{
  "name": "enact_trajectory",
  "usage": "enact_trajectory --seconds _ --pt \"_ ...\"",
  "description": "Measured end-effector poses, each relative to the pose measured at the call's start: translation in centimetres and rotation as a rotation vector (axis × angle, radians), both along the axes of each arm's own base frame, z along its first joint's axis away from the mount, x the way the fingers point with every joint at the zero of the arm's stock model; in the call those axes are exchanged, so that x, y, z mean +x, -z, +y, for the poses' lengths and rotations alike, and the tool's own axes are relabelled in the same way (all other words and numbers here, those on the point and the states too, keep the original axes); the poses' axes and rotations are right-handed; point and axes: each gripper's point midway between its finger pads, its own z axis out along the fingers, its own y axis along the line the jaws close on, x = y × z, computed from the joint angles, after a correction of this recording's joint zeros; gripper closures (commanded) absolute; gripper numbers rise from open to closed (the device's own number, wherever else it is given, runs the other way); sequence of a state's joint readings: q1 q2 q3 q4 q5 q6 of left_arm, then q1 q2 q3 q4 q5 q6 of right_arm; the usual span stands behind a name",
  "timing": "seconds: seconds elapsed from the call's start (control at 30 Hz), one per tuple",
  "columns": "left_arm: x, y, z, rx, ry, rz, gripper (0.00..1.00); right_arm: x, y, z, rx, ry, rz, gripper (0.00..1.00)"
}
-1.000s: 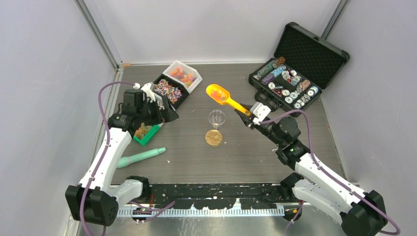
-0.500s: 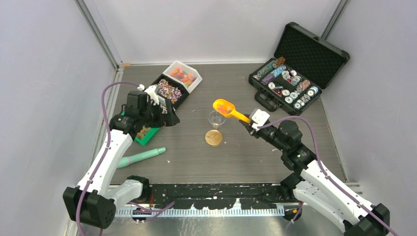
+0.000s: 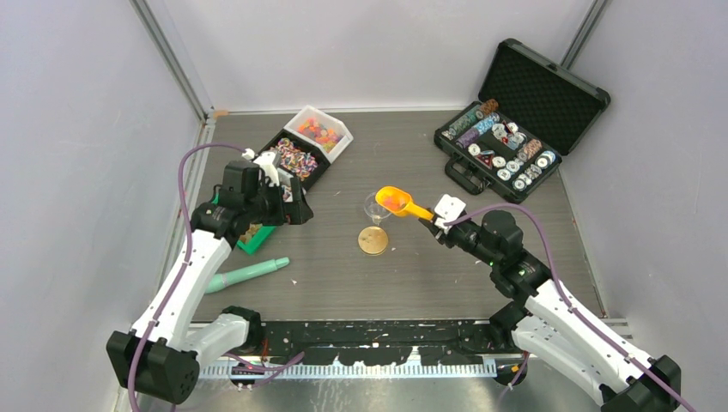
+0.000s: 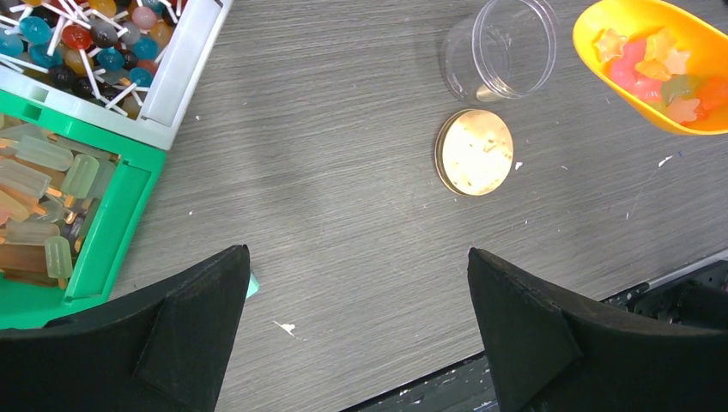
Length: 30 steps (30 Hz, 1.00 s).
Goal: Pack the candies
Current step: Place the fake candies in the packing bottle.
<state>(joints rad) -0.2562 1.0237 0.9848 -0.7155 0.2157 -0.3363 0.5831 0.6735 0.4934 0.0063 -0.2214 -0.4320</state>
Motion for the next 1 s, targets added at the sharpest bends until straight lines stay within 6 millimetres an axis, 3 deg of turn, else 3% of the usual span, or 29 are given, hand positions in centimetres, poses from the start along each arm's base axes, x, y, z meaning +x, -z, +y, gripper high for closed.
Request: enact_trajectory --seconds 0.3,0.67,1.0 --pt "-0.1 -0.1 0.1 0.014 -0.001 -0.01 0.0 -0.1 0.8 -0.1 -0.027 0.001 0.02 1.0" --pt "-0.1 0.0 0.2 0.025 -0.005 -0.007 0.0 -0.3 3.8 0.2 -0.123 -0.009 0.087 1.0" --pt "-0.2 0.0 0.2 0.025 -0.004 -0.009 0.0 0.0 4.1 0.2 -0.17 -0.002 0.089 1.0"
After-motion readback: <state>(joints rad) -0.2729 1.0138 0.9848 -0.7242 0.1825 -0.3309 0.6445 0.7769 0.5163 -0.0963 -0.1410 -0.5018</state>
